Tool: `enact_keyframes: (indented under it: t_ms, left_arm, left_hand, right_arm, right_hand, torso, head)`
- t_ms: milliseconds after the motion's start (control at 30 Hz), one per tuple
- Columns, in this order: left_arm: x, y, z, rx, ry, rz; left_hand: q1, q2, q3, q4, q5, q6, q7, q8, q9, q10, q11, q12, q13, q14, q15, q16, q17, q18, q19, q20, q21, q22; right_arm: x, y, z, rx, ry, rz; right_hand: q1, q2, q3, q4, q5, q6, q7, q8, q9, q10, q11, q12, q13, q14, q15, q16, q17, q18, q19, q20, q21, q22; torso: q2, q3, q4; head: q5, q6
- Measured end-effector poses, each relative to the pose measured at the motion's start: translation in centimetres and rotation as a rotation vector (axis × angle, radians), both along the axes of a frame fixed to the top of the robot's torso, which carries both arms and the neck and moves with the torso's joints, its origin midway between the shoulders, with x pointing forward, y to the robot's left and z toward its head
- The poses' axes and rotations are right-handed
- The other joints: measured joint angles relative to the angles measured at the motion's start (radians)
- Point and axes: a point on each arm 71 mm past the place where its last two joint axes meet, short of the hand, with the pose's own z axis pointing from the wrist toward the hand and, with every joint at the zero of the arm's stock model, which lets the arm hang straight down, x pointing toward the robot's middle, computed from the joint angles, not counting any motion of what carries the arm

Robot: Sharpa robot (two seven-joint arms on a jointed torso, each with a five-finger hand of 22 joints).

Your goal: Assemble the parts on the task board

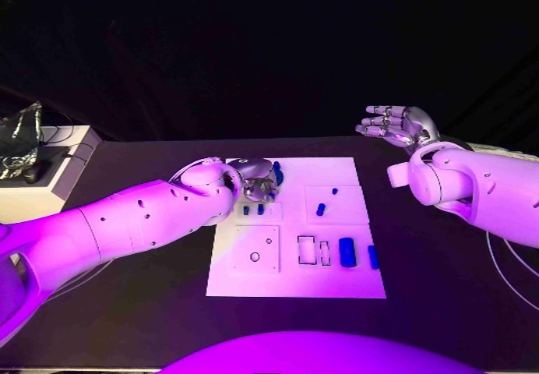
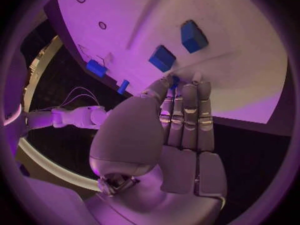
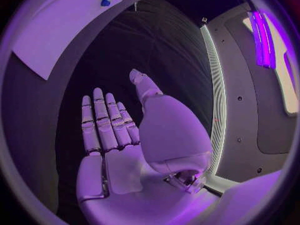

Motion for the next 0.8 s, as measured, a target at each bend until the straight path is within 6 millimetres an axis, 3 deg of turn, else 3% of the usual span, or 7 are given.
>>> enact_keyframes:
  t_ms: [233, 433, 800]
  left_arm:
    - [0.0, 0.2, 0.0, -0.009, -0.004, 0.008]
    - [0.1, 0.4, 0.0, -0.015, -0.01, 0.016]
    - [-0.4, 1.1, 0.5, -0.048, -0.016, 0.021]
  left_hand:
    - [0.0, 0.019, 0.029, -0.03, -0.006, 0.02, 0.006, -0.004, 0.001, 0.034, -0.001, -0.016, -0.001, 0.023, -0.008, -0.001, 0.012, -0.001, 0.005, -0.005, 0.03, 0.0]
    - [-0.006, 0.025, 0.061, -0.062, -0.01, 0.024, 0.01, -0.004, 0.002, 0.058, 0.003, -0.051, -0.001, 0.041, -0.009, -0.015, 0.03, 0.014, 0.005, -0.005, 0.052, 0.0]
    - [-0.006, 0.025, 0.085, -0.074, -0.008, 0.003, 0.02, -0.004, 0.002, 0.058, 0.003, -0.061, -0.001, 0.041, -0.008, -0.027, 0.05, 0.015, 0.0, -0.007, 0.075, 0.0]
  right_arm:
    - [0.0, 0.0, 0.0, -0.001, 0.0, 0.0]
    - [0.0, 0.0, 0.0, -0.002, -0.001, 0.001]
    - [0.0, 0.0, 0.0, -0.003, -0.001, 0.002]
  right_hand:
    - [0.0, 0.0, 0.0, 0.0, 0.0, 0.0, 0.0, 0.0, 0.0, 0.0, 0.0, 0.0, 0.0, 0.0, 0.0, 0.0, 0.0, 0.0, 0.0, 0.0, 0.0, 0.0]
    - [0.0, 0.0, 0.0, 0.0, 0.0, 0.0, 0.0, 0.0, 0.0, 0.0, 0.0, 0.0, 0.0, 0.0, 0.0, 0.0, 0.0, 0.0, 0.0, 0.0, 0.0, 0.0]
    - [0.0, 0.0, 0.0, 0.0, 0.0, 0.0, 0.0, 0.0, 0.0, 0.0, 0.0, 0.0, 0.0, 0.0, 0.0, 0.0, 0.0, 0.0, 0.0, 0.0, 0.0, 0.0]
  torso:
    - [0.0, -0.0004, -0.0001]
    - [0.0, -0.0005, 0.0]
    - [0.0, -0.0009, 0.0]
  head:
    - [0.001, 0.0]
    - [0.001, 0.0]
    - [0.002, 0.001]
